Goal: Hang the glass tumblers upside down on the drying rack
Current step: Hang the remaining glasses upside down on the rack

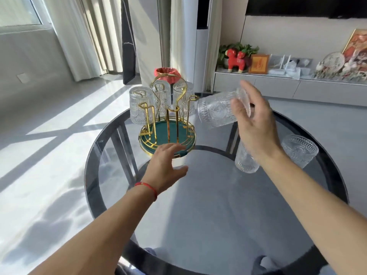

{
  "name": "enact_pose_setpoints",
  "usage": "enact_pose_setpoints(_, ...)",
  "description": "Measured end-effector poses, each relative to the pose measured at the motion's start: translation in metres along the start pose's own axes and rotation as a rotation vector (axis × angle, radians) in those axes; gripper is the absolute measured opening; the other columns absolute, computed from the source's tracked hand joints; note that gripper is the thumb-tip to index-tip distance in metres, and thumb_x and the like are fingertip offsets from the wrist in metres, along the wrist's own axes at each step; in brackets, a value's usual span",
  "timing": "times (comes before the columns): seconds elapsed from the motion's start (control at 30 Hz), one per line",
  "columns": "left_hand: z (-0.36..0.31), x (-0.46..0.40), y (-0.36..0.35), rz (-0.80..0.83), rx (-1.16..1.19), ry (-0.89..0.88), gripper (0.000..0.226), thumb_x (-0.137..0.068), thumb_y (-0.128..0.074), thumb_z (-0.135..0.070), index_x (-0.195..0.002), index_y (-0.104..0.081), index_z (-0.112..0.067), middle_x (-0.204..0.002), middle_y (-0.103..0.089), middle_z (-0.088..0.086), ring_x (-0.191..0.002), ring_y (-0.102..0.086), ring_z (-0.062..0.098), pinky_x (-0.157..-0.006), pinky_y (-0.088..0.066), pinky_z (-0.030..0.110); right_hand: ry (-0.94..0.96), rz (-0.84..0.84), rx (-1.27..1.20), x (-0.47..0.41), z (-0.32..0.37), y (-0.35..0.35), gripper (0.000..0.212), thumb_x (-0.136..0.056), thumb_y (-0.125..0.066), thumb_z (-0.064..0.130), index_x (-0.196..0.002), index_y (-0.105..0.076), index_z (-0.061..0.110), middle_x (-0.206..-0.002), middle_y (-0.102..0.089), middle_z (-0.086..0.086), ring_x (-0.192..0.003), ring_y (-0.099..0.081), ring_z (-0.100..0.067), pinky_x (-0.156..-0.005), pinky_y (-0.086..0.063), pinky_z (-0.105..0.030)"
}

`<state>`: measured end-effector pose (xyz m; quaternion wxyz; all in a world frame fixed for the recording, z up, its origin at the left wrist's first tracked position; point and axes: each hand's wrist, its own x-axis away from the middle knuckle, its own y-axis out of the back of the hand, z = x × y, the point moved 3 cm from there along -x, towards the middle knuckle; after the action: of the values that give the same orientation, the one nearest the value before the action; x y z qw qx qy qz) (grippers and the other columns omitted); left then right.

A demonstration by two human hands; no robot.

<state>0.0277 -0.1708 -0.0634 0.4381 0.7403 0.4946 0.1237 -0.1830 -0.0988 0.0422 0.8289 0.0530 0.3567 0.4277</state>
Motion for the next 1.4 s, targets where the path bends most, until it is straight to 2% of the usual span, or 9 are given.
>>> enact_pose_setpoints(0.07,0.006,-0.001,-0.008,-0.004,-0.087,-0.033,0.053,-0.084,-0.078,-0.024,-0.135,-0.063,-0.019,-0.139,-0.062,0.004,-0.132,-0.047,0.024,-0.111,-0.043,0.041,0.023,-0.014,0.082,-0.027,0.005,-0.001,0.053,-0.103,-0.057,0.032,-0.153,-0.045,0.020,-0.148,-0.051,-0.003,-0.138,-0.042,-0.013,-0.111,-0.029,-0.014)
enact_pose_setpoints(0.23,0.006,-0.006,-0.015,-0.032,-0.221,-0.045,0.051,-0.085,-0.074,-0.023,-0.134,-0.063,-0.020,-0.138,-0.063,0.002,-0.129,-0.047,0.027,-0.101,-0.048,0.049,0.081,0.044,0.158,-0.070,0.022,-0.018,0.050,-0.101,-0.059,0.028,-0.148,-0.052,0.015,-0.149,-0.056,-0.003,-0.140,-0.046,-0.017,-0.111,-0.033,-0.022)
enact_pose_setpoints(0.4,0.006,-0.007,-0.019,0.007,-0.265,-0.036,0.054,-0.087,-0.070,-0.025,-0.139,-0.056,-0.023,-0.143,-0.056,0.000,-0.135,-0.040,0.026,-0.105,-0.046,0.049,0.043,0.144,0.183,-0.085,0.032,-0.047,0.049,-0.096,-0.063,0.026,-0.143,-0.057,0.016,-0.146,-0.058,-0.001,-0.138,-0.048,-0.019,-0.116,-0.038,-0.037)
enact_pose_setpoints(0.57,0.011,-0.006,-0.019,0.023,-0.303,-0.040,0.056,-0.088,-0.068,-0.025,-0.141,-0.051,-0.025,-0.148,-0.052,-0.002,-0.139,-0.037,0.024,-0.106,-0.044,0.050,-0.024,0.203,0.224,-0.087,0.028,-0.071,0.054,-0.091,-0.069,0.023,-0.143,-0.054,0.020,-0.149,-0.054,-0.003,-0.142,-0.044,-0.023,-0.115,-0.038,-0.040)
enact_pose_setpoints(0.7,0.017,-0.007,-0.018,0.038,-0.291,-0.044,0.058,-0.087,-0.066,-0.022,-0.142,-0.049,-0.025,-0.149,-0.052,-0.003,-0.141,-0.037,0.022,-0.106,-0.043,0.051,-0.068,0.195,0.217,-0.083,0.018,-0.084,0.051,-0.086,-0.073,0.023,-0.136,-0.059,0.021,-0.145,-0.057,-0.001,-0.137,-0.049,-0.020,-0.105,-0.040,-0.029)
enact_pose_setpoints(0.87,0.019,-0.007,-0.016,0.039,-0.276,-0.035,0.058,-0.087,-0.065,-0.021,-0.142,-0.049,-0.024,-0.150,-0.053,-0.003,-0.142,-0.037,0.021,-0.106,-0.043,0.051,-0.089,0.220,0.273,-0.078,0.006,-0.098,0.048,-0.081,-0.077,0.026,-0.126,-0.061,0.025,-0.138,-0.060,-0.004,-0.129,-0.053,-0.023,-0.089,-0.038,-0.027)
enact_pose_setpoints(0.97,0.019,-0.008,-0.015,0.039,-0.274,-0.031,0.056,-0.088,-0.065,-0.021,-0.142,-0.049,-0.024,-0.148,-0.055,-0.003,-0.141,-0.039,0.022,-0.107,-0.043,0.051,-0.063,0.219,0.277,-0.077,0.002,-0.102,0.051,-0.080,-0.078,0.029,-0.126,-0.057,0.023,-0.136,-0.058,-0.003,-0.125,-0.053,-0.022,-0.086,-0.035,-0.026)
enact_pose_setpoints(1.23,0.015,-0.009,-0.015,0.024,-0.256,-0.016,0.051,-0.089,-0.062,-0.018,-0.139,-0.053,-0.022,-0.141,-0.061,0.000,-0.136,-0.044,0.024,-0.102,-0.046,0.050,0.111,0.285,0.449,-0.061,-0.005,-0.108,0.074,-0.082,-0.080,0.021,-0.142,-0.037,0.012,-0.136,-0.043,-0.015,-0.118,-0.049,-0.025,-0.091,-0.041,-0.027)
enact_pose_setpoints(1.4,0.013,-0.009,-0.015,0.021,-0.255,-0.007,0.051,-0.090,-0.062,-0.018,-0.139,-0.053,-0.021,-0.141,-0.061,0.000,-0.136,-0.043,0.023,-0.102,-0.047,0.049,0.219,0.370,0.575,-0.055,-0.010,-0.113,0.075,-0.081,-0.080,0.015,-0.146,-0.042,0.014,-0.151,-0.035,-0.016,-0.136,-0.042,-0.033,-0.107,-0.046,-0.045)
